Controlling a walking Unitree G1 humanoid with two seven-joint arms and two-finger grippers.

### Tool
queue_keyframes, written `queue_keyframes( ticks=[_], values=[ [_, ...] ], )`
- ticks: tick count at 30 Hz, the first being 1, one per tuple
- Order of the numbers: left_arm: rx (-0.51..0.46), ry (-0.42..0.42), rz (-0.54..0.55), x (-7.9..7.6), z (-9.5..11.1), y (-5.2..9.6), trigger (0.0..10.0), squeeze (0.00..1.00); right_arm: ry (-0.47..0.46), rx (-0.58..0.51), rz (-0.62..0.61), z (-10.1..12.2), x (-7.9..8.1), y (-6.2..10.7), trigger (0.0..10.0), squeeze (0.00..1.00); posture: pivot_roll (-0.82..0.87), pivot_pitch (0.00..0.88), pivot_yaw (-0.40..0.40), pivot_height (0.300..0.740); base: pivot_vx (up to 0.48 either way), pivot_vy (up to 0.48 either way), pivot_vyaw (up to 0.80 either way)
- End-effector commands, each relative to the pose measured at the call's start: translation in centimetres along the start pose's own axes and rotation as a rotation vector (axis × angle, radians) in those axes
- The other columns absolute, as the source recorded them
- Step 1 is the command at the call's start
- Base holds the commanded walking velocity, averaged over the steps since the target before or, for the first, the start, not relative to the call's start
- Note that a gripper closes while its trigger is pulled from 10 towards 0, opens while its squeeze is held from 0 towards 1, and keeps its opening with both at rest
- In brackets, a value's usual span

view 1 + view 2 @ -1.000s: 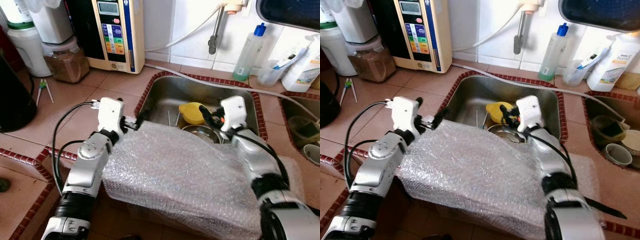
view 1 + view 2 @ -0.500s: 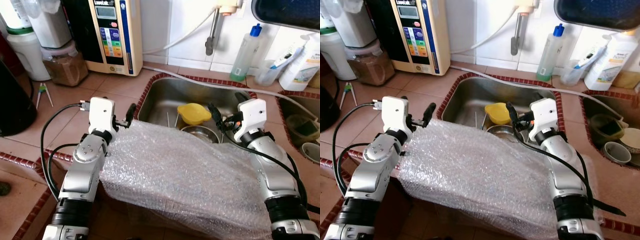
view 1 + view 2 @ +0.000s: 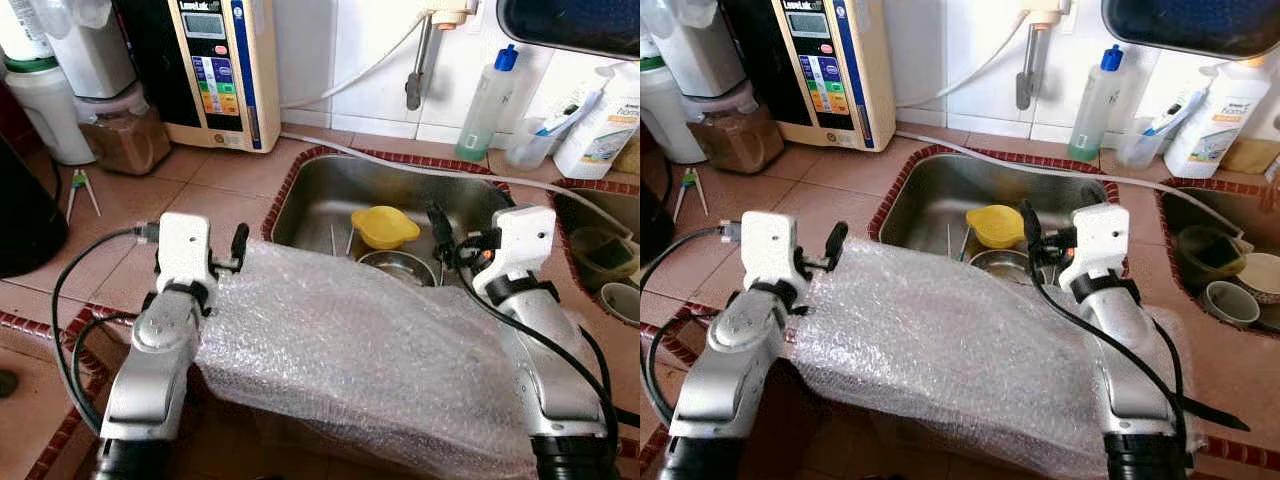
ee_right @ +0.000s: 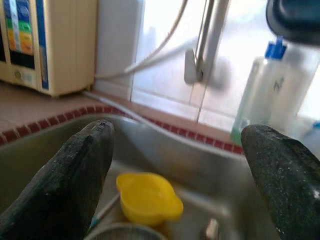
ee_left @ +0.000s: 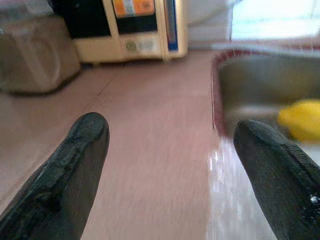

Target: Kitchen organization

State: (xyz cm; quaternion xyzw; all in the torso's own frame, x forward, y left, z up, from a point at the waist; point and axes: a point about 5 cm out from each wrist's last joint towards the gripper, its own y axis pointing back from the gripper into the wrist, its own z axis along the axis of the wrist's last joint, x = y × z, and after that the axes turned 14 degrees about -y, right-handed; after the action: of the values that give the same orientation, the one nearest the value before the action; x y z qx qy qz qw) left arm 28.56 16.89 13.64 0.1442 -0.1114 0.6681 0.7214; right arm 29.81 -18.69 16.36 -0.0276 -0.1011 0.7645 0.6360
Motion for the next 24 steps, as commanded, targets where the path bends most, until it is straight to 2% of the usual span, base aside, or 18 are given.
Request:
queue_keyframes(
  ticks=[1,6,13,15,16,20,21,24],
  values=[
    [0.017,0.019,-0.024,-0.1,-0.7,0.9,10.0,0.0,-0.003,-0.009,-0.023,0.7,-0.2,0.2,10.0,1.0,-0.03,0.027,0.051,0.74,0.0,0.0,0.0],
    [0.064,-0.026,-0.026,0.1,-2.0,1.9,10.0,0.0,-0.023,-0.008,-0.014,0.7,0.1,0.5,10.0,1.0,-0.02,0.023,0.047,0.74,0.0,0.0,0.0],
    [-0.002,-0.061,-0.042,0.2,-0.9,1.9,10.0,0.0,-0.054,-0.006,-0.019,0.6,0.8,0.5,10.0,1.0,-0.01,0.018,0.049,0.74,0.0,0.0,0.0],
    [-0.005,-0.057,-0.036,0.3,-0.7,1.8,10.0,0.0,-0.072,0.0,-0.017,0.5,1.0,0.4,10.0,0.96,-0.02,0.015,0.052,0.74,0.0,0.0,-0.8],
    [-0.016,-0.064,-0.033,0.3,-0.4,1.6,10.0,0.0,-0.078,-0.002,-0.022,0.6,1.1,0.3,10.0,0.88,-0.03,0.016,0.05,0.74,0.0,0.0,-0.8],
    [-0.05,-0.08,-0.03,0.3,0.3,1.3,10.0,0.0,-0.075,-0.012,-0.028,0.9,1.3,0.1,10.0,0.87,-0.03,0.017,0.049,0.74,0.0,0.0,-0.8],
    [-0.09,-0.098,-0.005,0.6,1.3,1.0,10.0,0.0,-0.077,-0.013,-0.024,1.0,1.5,-0.1,10.0,0.87,-0.03,0.022,0.048,0.74,0.0,0.0,-0.8],
    [-0.139,-0.127,0.064,1.3,2.4,0.9,10.0,0.0,-0.085,-0.009,-0.021,0.8,2.0,-0.4,10.0,0.87,-0.02,0.027,0.045,0.74,0.0,0.0,-0.8]
  ],
)
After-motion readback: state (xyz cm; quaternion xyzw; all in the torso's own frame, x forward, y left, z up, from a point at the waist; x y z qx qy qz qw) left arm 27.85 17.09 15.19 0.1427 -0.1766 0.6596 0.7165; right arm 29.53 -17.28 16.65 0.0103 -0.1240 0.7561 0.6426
